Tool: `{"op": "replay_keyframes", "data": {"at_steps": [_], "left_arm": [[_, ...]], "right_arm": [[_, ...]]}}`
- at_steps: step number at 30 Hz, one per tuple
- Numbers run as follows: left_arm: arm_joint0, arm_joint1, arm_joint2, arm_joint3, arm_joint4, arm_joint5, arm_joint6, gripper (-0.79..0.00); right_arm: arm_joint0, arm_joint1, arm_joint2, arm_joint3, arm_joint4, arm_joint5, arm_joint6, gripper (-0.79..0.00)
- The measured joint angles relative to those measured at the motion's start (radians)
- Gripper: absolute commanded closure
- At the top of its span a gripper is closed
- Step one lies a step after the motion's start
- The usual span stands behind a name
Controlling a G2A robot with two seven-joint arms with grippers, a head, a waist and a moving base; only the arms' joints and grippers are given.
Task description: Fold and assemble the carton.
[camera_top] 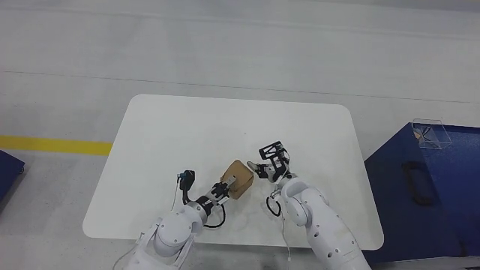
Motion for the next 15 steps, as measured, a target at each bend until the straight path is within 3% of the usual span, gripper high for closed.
{"op": "replay_keyframes", "data": {"at_steps": [15], "left_arm": [[-0.018, 0.001, 0.006, 0.016, -0.007, 0.014, -0.014, -0.465]], "right_arm": [[0.006, -0.006, -0.015, -0.002, 0.020, -0.039, -0.001, -0.785]]}}
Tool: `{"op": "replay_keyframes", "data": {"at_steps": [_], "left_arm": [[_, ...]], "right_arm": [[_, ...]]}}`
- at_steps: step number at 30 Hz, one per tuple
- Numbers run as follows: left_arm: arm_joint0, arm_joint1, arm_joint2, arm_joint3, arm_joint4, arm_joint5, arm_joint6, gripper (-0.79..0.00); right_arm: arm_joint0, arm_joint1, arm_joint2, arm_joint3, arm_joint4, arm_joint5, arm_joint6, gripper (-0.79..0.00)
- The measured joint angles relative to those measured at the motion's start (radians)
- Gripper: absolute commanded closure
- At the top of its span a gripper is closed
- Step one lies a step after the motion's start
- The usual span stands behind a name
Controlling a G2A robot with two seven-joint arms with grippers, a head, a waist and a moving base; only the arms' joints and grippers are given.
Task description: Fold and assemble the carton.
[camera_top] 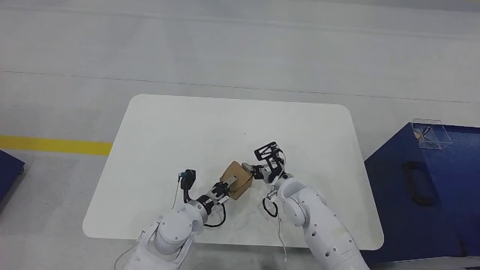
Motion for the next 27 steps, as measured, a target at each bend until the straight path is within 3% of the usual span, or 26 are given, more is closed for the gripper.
{"op": "replay_keyframes", "data": {"at_steps": [27], "left_arm": [[-0.015, 0.003, 0.010, 0.007, 0.009, 0.039, -0.011, -0.465]], "right_arm": [[0.012, -0.005, -0.008, 0.012, -0.015, -0.009, 0.020, -0.785]]}}
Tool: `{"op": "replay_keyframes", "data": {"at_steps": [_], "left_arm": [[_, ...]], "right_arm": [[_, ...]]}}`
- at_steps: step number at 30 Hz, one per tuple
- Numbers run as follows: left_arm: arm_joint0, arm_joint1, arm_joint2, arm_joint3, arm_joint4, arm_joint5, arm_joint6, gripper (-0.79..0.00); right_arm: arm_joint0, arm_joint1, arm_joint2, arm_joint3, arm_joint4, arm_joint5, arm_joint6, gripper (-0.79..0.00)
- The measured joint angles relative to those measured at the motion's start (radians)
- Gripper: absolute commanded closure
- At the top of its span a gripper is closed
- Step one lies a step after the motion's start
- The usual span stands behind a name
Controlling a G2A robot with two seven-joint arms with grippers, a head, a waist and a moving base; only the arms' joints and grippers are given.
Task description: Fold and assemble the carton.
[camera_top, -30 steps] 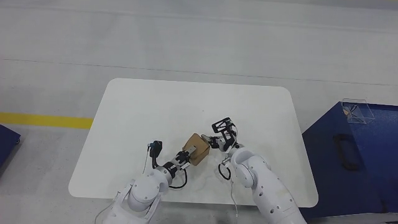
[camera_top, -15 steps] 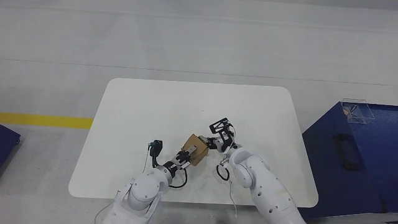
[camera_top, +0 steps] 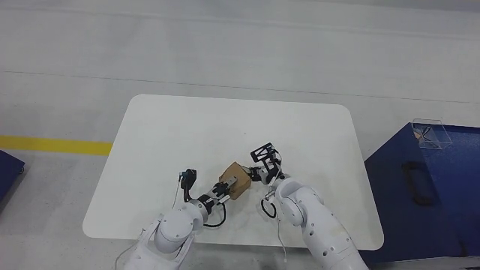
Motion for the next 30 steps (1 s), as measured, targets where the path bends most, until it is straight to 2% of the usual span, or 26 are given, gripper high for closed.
{"op": "replay_keyframes", "data": {"at_steps": [8, 18, 22, 27, 30], "left_arm": [[-0.008, -0.002, 0.006, 0.012, -0.005, 0.009, 0.006, -0.496], [0.001, -0.001, 0.005, 0.002, -0.013, -0.009, 0.019, -0.489], [0.011, 0.001, -0.003, -0.010, -0.015, -0.021, 0.026, -0.465], [0.016, 0.002, -0.010, -0.014, -0.022, -0.040, 0.041, -0.391], [0.015, 0.002, -0.015, -0.013, -0.022, -0.044, 0.056, -0.388]], "right_arm": [[-0.024, 0.007, 0.031, -0.043, 0.008, -0.007, -0.021, -0.785], [-0.056, 0.013, 0.059, -0.080, 0.002, 0.004, -0.048, -0.785], [-0.044, 0.009, 0.040, -0.055, -0.002, 0.004, -0.038, -0.785], [-0.031, 0.003, 0.020, -0.031, -0.006, 0.007, -0.042, -0.785], [-0.027, 0.002, 0.017, -0.024, -0.004, 0.006, -0.042, -0.785]]}}
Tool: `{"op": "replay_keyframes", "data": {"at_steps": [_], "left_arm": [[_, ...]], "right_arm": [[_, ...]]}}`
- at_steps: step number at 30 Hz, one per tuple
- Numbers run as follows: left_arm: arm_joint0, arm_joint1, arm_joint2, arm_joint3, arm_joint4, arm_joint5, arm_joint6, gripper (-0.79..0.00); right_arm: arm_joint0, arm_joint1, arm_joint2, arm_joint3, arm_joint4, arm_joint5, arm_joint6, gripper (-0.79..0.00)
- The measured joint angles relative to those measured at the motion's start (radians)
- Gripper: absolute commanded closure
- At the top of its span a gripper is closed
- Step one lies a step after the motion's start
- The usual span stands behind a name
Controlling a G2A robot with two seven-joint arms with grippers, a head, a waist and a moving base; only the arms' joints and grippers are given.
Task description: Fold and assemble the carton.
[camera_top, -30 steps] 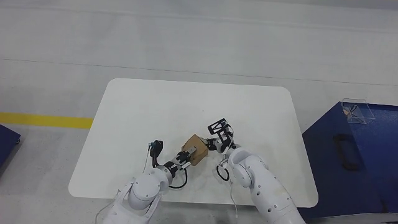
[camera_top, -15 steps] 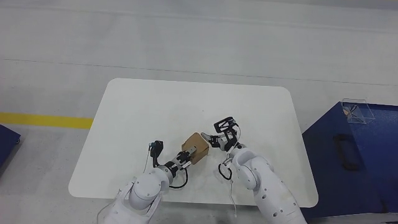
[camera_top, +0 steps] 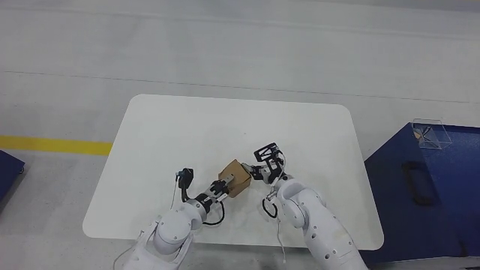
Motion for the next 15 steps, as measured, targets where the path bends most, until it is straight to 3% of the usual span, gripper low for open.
{"op": "replay_keyframes", "data": {"at_steps": [15], "left_arm": [[-0.025, -0.005, 0.025, 0.025, 0.020, 0.036, 0.014, -0.391]], "right_arm": [[0.005, -0.002, -0.002, 0.011, 0.007, -0.009, 0.006, -0.785]]}}
